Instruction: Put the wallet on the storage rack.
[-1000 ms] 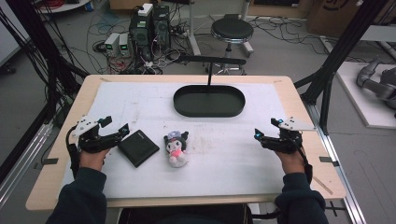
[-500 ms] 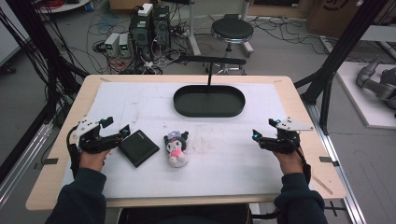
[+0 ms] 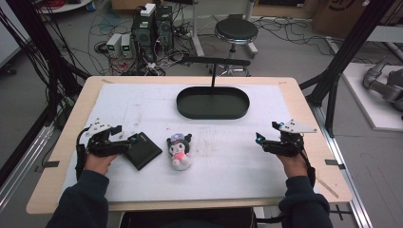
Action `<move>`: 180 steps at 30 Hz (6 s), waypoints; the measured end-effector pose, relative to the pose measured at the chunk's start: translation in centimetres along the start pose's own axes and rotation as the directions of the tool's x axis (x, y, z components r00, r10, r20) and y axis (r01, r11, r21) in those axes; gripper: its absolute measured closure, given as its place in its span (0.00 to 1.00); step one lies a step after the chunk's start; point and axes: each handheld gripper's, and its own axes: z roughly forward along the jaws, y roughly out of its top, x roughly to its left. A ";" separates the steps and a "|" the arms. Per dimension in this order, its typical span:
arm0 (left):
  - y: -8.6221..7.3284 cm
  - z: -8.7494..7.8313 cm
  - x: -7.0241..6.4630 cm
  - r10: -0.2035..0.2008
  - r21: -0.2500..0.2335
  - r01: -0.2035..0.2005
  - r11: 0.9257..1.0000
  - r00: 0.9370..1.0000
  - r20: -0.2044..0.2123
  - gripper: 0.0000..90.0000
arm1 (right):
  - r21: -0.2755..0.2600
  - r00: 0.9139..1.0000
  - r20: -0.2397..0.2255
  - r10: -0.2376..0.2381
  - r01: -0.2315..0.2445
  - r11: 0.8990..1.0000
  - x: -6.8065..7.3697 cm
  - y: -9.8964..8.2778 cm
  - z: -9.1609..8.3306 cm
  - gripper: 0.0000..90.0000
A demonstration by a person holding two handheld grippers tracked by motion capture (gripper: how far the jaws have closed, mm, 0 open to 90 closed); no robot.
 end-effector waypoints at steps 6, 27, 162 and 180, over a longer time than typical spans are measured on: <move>-0.5 0.7 0.6 -0.012 0.101 0.014 0.995 1.000 -0.018 0.26 | 0.006 1.000 -0.003 -0.005 0.005 1.000 0.0 0.0 0.1 0.26; -1.1 -0.1 3.1 -0.161 0.193 0.144 0.971 0.984 0.076 0.86 | 0.020 1.000 0.015 -0.005 0.005 1.000 0.0 -0.1 0.2 0.27; -0.8 -1.9 -0.2 -0.110 0.108 0.111 0.988 0.994 -0.011 0.86 | 0.051 1.000 0.013 0.026 -0.026 0.998 -0.3 -0.4 0.5 0.27; 7.3 -1.7 -0.2 0.093 0.354 -0.123 0.927 0.991 0.101 0.93 | 0.047 1.000 0.012 0.020 -0.021 0.999 -0.2 -0.2 0.4 0.28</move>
